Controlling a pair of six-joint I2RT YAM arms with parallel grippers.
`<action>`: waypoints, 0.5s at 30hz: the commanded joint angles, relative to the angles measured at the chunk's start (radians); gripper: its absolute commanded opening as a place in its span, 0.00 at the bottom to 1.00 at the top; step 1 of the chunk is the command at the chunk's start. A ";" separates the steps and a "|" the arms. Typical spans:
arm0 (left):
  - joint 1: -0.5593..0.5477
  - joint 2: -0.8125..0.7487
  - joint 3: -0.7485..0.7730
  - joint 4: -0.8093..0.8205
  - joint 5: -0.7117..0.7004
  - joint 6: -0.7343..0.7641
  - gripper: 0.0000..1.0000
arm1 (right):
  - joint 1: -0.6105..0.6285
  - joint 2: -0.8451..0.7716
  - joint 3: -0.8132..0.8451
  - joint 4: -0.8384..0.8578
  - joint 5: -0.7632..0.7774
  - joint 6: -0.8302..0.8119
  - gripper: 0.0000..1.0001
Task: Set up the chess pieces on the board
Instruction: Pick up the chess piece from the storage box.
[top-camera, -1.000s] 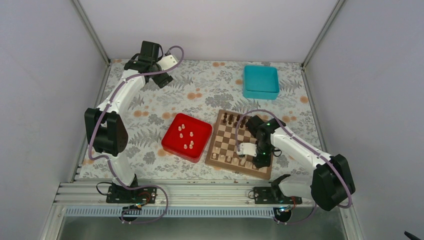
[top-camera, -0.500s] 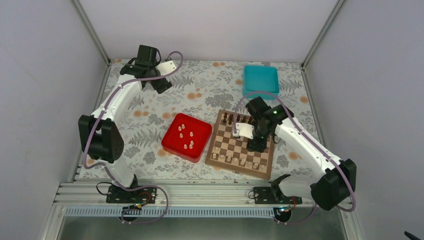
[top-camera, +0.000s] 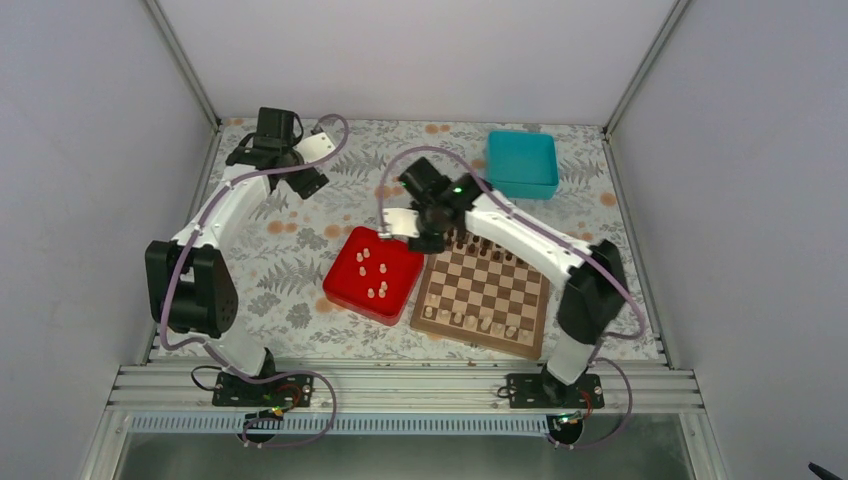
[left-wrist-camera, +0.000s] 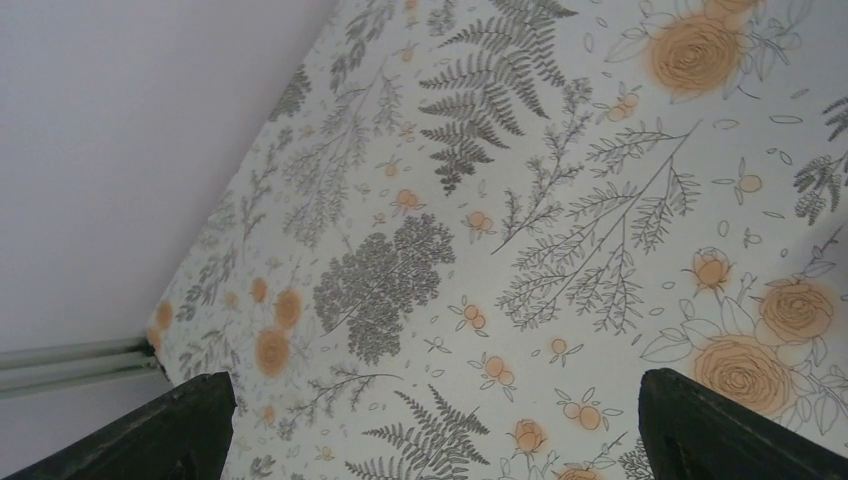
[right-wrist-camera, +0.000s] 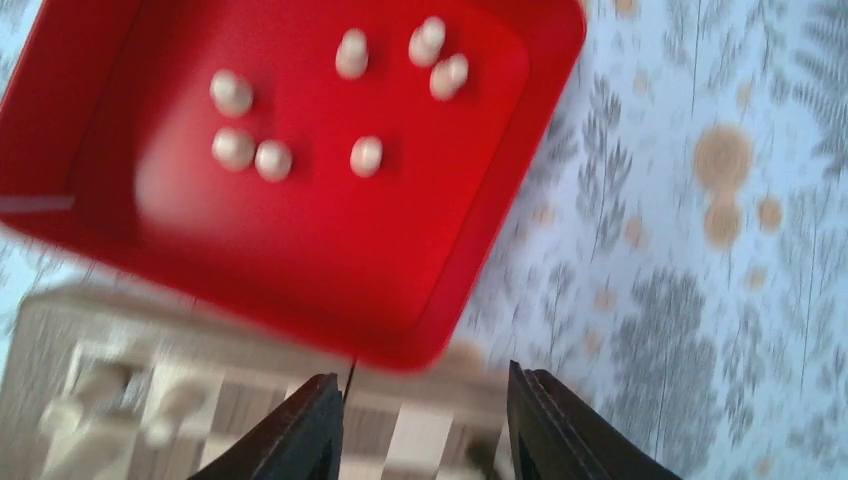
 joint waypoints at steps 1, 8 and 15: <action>0.027 -0.055 -0.036 0.111 0.005 -0.066 1.00 | 0.066 0.185 0.146 0.054 0.004 0.022 0.42; 0.083 -0.088 -0.092 0.199 0.009 -0.143 1.00 | 0.099 0.409 0.285 0.073 0.016 0.037 0.42; 0.122 -0.127 -0.118 0.240 0.050 -0.186 1.00 | 0.109 0.504 0.306 0.061 0.020 0.037 0.46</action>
